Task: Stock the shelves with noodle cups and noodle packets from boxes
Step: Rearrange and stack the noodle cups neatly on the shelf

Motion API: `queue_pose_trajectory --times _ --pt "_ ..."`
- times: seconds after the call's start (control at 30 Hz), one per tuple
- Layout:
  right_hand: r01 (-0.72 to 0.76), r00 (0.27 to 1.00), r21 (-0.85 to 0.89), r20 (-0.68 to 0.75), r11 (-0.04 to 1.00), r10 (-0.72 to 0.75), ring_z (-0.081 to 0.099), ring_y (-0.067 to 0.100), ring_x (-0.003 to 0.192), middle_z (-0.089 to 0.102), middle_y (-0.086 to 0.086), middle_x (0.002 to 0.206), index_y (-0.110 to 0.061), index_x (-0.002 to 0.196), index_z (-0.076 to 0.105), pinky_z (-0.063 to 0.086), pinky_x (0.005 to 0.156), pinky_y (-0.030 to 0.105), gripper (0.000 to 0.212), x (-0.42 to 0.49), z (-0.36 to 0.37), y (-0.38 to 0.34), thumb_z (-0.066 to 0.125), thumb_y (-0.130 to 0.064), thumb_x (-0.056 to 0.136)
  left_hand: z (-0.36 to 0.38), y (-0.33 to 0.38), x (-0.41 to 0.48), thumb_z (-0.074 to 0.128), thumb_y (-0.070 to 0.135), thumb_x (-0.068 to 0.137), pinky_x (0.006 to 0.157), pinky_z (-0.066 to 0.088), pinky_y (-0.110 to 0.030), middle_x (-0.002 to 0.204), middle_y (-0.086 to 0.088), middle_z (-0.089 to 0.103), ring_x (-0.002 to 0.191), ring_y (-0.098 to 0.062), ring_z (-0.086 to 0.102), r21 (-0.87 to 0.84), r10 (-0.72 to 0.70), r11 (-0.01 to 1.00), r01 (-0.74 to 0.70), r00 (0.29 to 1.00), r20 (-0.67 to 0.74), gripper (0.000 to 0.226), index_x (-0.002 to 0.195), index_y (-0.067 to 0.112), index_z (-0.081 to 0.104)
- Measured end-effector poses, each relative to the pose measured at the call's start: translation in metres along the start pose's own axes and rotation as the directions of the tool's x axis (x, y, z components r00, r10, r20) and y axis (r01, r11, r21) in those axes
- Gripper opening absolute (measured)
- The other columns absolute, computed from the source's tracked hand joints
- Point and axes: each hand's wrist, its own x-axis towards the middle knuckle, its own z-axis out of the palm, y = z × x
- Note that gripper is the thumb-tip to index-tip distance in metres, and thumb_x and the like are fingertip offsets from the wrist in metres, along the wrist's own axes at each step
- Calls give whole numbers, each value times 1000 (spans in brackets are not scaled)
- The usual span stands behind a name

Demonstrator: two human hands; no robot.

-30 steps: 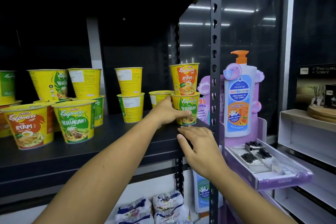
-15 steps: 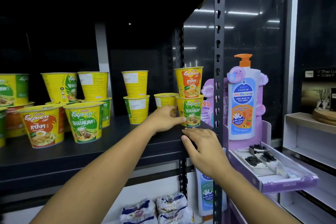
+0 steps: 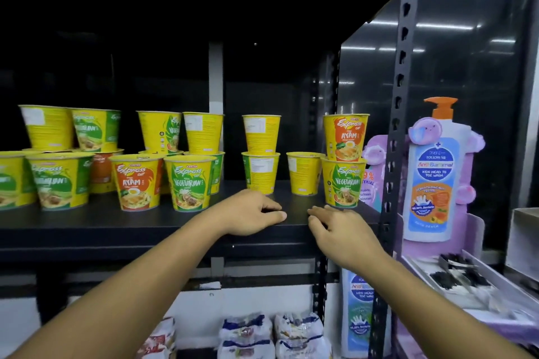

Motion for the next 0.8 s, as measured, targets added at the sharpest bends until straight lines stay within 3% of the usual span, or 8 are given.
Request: queue_pose_trajectory --times 0.2,0.4,0.6,0.7,0.8 --pt "128 967 -16 222 992 -121 33 18 151 43 -7 159 -28 149 49 33 118 38 48 23 5 -39 28 -43 109 -6 -15 -23 48 54 104 118 35 -31 151 10 55 141 -13 47 41 -103 994 103 995 -5 50 146 27 58" --pt "245 886 -7 408 969 -221 21 19 155 26 -3 168 -20 158 34 21 124 42 53 39 0 -54 22 -42 111 -10 -34 -55 50 53 104 121 32 -32 152 11 53 143 -10 45 -3 -228 974 228 970 -79 51 146 26 58" --pt "322 820 64 480 944 -312 16 20 157 18 -4 170 -20 163 24 16 126 41 57 55 9 -87 20 -45 111 -18 -49 -98 52 54 102 115 42 -38 145 14 60 137 -9 51 -6 -365 928 372 907 -212 45 138 31 65" --pt "346 802 90 488 934 -344 19 24 156 23 0 169 -15 161 27 19 125 40 56 60 16 -107 20 -42 112 -24 -59 -118 53 55 99 106 51 -39 138 17 64 128 -9 58 -40 -437 896 443 861 -259 41 131 35 70" --pt "339 794 107 501 935 -345 24 28 154 30 4 166 -13 158 34 23 123 45 56 66 23 -124 20 -40 111 -31 -66 -134 53 52 101 106 50 -39 138 19 64 129 -9 57 -29 -486 866 499 828 -281 39 131 35 70"
